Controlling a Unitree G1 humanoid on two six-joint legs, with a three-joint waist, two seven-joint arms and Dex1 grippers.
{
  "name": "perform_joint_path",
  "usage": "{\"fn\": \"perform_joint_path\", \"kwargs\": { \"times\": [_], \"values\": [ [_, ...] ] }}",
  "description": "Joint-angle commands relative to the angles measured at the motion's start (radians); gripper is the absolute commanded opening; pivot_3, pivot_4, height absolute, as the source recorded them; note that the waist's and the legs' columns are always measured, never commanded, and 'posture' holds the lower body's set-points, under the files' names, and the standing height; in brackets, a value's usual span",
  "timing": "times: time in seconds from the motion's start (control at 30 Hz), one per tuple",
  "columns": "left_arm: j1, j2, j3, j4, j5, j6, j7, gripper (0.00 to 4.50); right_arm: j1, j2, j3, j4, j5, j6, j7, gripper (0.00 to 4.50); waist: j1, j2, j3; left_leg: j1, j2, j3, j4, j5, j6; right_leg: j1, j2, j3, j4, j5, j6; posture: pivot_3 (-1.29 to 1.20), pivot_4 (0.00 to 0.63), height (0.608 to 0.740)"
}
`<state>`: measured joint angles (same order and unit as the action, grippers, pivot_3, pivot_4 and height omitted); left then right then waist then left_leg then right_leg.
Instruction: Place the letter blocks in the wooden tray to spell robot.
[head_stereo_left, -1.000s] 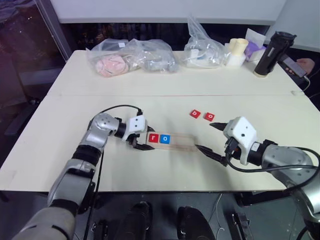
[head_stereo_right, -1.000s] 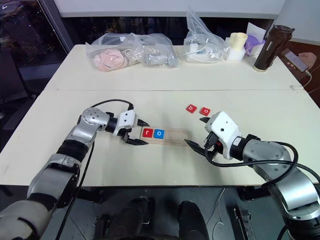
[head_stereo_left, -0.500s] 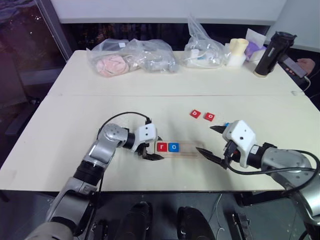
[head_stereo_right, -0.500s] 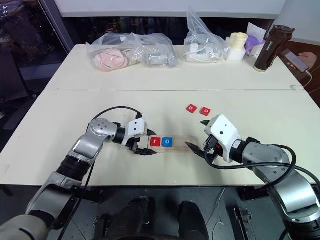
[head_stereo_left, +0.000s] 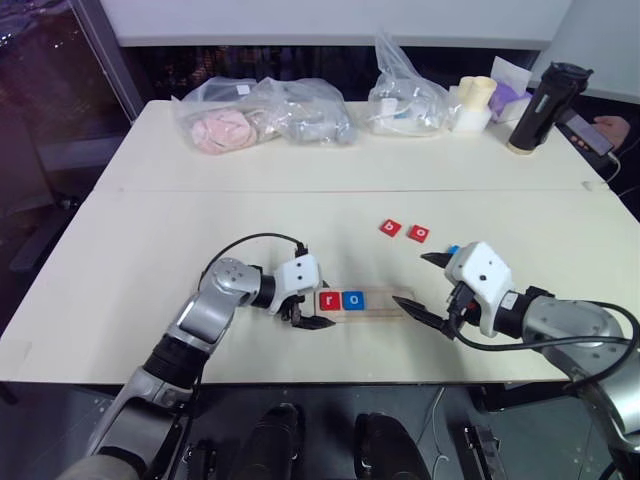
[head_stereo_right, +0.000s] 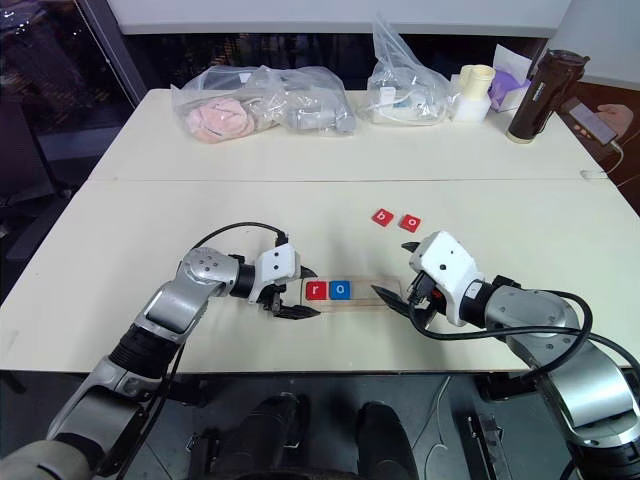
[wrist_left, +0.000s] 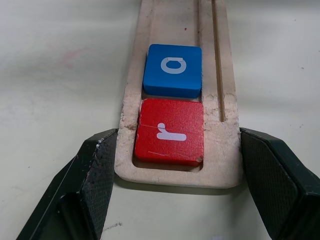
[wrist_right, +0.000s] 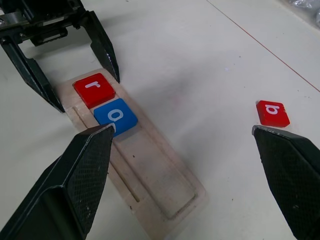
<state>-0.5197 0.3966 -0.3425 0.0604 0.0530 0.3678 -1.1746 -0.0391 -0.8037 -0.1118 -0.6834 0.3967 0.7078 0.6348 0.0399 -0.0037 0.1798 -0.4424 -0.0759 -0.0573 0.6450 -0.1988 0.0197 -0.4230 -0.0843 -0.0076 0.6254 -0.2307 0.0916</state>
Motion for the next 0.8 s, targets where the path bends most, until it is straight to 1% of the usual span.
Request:
{"fn": "perform_joint_path", "kwargs": {
  "times": [0.03,0.1,0.17,0.2,0.33,0.43,0.6,0.7,0.8],
  "values": [
    [0.020,0.007,-0.040,-0.008,-0.008,0.021,0.004,3.17,-0.012,-0.002,-0.002,-0.021,-0.006,-0.025,0.006,4.50,0.000,0.000,0.000,0.000,0.000,0.000,0.000,0.000,0.000,0.000,0.000,0.000,0.000,0.000,0.000,0.00,0.150,0.738],
    [0.028,0.010,-0.037,-0.017,-0.015,0.030,0.013,3.17,-0.011,-0.002,-0.004,-0.021,-0.004,-0.025,0.007,4.50,0.000,0.000,0.000,0.000,0.000,0.000,0.000,0.000,0.000,0.000,0.000,0.000,0.000,0.000,0.000,0.00,0.150,0.738],
    [0.036,0.010,-0.029,-0.024,-0.022,0.043,0.033,4.21,-0.010,-0.001,-0.003,-0.023,-0.005,-0.024,0.006,4.50,-0.001,0.000,0.000,0.000,0.000,0.000,0.000,0.000,0.000,0.000,0.000,0.000,-0.001,0.000,0.000,0.00,0.150,0.738],
    [0.039,0.009,-0.023,-0.028,-0.025,0.047,0.047,4.48,-0.010,-0.001,-0.003,-0.023,-0.005,-0.024,0.006,4.50,0.000,0.000,0.000,0.000,0.000,0.000,-0.001,0.000,0.000,0.000,0.000,0.000,-0.001,0.000,0.000,0.00,0.150,0.738],
    [0.059,0.014,0.006,-0.048,-0.042,0.048,0.096,4.48,-0.009,-0.004,-0.007,-0.024,-0.003,-0.023,0.008,4.50,-0.002,0.000,0.000,0.000,0.000,0.000,-0.001,0.000,0.000,0.000,0.000,0.000,-0.001,0.000,0.000,0.00,0.150,0.738],
    [0.079,0.036,0.031,-0.080,-0.067,0.073,0.115,4.48,-0.004,-0.005,-0.010,-0.024,-0.003,-0.024,0.010,4.50,-0.002,0.000,0.000,0.000,0.000,0.000,-0.001,0.000,0.000,0.000,0.000,0.000,-0.001,0.000,0.000,0.00,0.150,0.738],
    [0.121,0.117,0.075,-0.131,-0.097,0.094,0.133,4.48,-0.012,-0.001,-0.010,-0.014,0.000,-0.024,0.014,4.50,-0.012,0.000,0.000,0.000,0.001,0.000,-0.003,0.000,0.000,-0.002,0.000,0.000,-0.001,0.000,0.000,0.00,0.150,0.738],
    [0.154,0.186,0.117,-0.161,-0.114,0.094,0.133,4.48,-0.044,0.028,-0.012,0.016,0.016,-0.019,0.000,4.50,-0.028,0.000,0.000,0.000,0.001,0.000,-0.006,0.000,0.000,-0.003,0.000,0.000,-0.002,0.000,0.000,0.00,0.150,0.738],
    [0.182,0.228,0.227,-0.191,-0.232,0.102,0.099,4.48,-0.128,0.073,0.022,0.085,-0.031,0.010,-0.073,4.50,-0.042,0.001,0.000,0.001,0.001,0.001,-0.008,0.000,0.000,-0.004,0.000,0.000,-0.002,0.000,-0.001,0.00,0.150,0.738]
  ]
}}
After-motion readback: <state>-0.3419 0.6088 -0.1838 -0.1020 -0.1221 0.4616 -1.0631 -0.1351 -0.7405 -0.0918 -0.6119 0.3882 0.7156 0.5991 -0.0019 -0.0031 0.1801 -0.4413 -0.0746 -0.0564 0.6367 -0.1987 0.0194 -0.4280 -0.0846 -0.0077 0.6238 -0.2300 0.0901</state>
